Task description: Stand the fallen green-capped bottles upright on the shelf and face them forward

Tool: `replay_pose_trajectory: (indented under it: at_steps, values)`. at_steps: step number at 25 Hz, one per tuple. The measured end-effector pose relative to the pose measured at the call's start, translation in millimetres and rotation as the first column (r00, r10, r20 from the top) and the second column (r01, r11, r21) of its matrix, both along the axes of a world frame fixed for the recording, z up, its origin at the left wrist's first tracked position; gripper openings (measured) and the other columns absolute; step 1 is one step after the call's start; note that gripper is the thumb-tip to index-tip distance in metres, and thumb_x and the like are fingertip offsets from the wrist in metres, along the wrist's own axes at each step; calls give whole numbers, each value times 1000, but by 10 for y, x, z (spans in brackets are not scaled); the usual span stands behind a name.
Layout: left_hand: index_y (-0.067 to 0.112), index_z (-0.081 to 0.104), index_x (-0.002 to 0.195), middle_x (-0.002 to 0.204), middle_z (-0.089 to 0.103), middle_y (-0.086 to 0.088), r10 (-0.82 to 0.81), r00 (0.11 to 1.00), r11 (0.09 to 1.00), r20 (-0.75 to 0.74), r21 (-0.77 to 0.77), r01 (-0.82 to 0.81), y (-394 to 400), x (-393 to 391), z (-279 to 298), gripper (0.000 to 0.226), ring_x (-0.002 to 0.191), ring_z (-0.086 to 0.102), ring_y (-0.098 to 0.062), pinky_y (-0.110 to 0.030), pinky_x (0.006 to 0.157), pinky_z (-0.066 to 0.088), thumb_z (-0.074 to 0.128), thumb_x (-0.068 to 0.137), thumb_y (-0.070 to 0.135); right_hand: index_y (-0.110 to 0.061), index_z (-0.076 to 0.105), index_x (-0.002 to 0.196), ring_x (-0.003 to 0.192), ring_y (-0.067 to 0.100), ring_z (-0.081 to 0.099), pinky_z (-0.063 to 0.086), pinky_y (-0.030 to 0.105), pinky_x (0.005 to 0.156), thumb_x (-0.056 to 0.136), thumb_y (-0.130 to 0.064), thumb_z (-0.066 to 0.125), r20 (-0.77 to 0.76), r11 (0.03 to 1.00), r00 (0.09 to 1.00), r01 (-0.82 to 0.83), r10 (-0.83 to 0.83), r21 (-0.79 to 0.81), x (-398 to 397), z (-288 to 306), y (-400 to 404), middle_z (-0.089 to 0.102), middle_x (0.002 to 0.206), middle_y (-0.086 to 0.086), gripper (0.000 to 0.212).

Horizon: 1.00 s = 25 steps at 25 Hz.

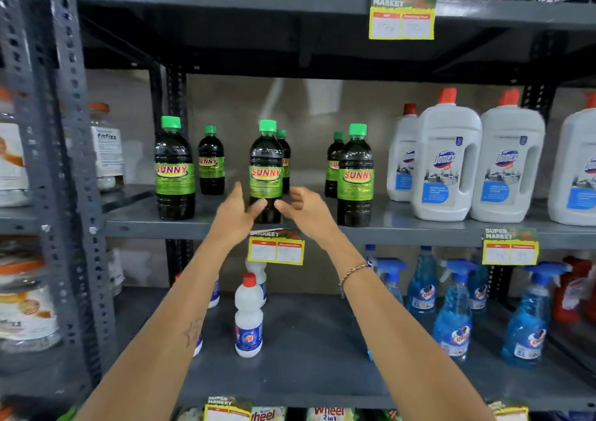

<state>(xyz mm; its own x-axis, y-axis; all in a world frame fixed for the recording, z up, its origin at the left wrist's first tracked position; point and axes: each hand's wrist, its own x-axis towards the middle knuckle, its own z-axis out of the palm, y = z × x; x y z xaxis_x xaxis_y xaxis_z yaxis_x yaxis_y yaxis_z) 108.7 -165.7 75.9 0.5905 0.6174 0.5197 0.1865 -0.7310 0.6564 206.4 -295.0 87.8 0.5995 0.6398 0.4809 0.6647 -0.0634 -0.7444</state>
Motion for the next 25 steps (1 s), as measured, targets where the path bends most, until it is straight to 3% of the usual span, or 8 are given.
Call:
replay_pose_trajectory:
  at_steps: [2, 6, 10, 14, 25]
  values:
    - [8, 39, 139, 135, 55, -12, -95, 994, 994, -44, 44, 97, 57, -18, -70, 53, 125, 52, -28, -33, 95, 41, 55, 94, 30, -10, 52, 131, 120, 23, 58, 46, 44, 103, 86, -32, 64, 49, 997, 998, -21, 25, -78, -34, -24, 121, 61, 131, 7, 52]
    - [9, 55, 126, 114, 68, -10, -98, 993, 990, 61, 108, 91, 49, -16, -94, 39, 107, 63, -26, -31, 84, 46, 61, 91, 25, -11, 59, 122, 113, 22, 63, 47, 41, 102, 85, -16, 67, -44, 999, 999, -30, 31, 21, -56, -4, 182, 68, 121, 9, 39]
    - [16, 56, 126, 109, 70, -7, -48, 993, 989, 107, 144, 32, 25, 11, -140, 41, 100, 66, -25, -34, 78, 50, 61, 90, 34, -11, 58, 124, 113, 19, 62, 47, 39, 103, 84, -14, 68, -90, 999, 996, -26, 29, 32, -38, 0, 176, 67, 122, 8, 41]
    - [20, 54, 129, 107, 71, -6, -17, 994, 981, 107, 194, -5, 30, 10, -162, 42, 97, 65, -27, -29, 68, 42, 57, 91, 39, -10, 57, 124, 114, 18, 61, 46, 38, 104, 86, -12, 66, -105, 999, 994, -30, 34, 44, -37, -21, 180, 66, 124, 7, 40]
    - [19, 54, 128, 105, 71, -8, -22, 992, 978, 128, 206, -5, -19, 40, -199, 39, 95, 65, -29, -35, 71, 48, 53, 94, 37, -10, 55, 127, 117, 19, 59, 44, 40, 107, 87, -13, 64, -105, 1000, 994, -24, 26, 20, -52, -8, 147, 64, 127, 8, 41]
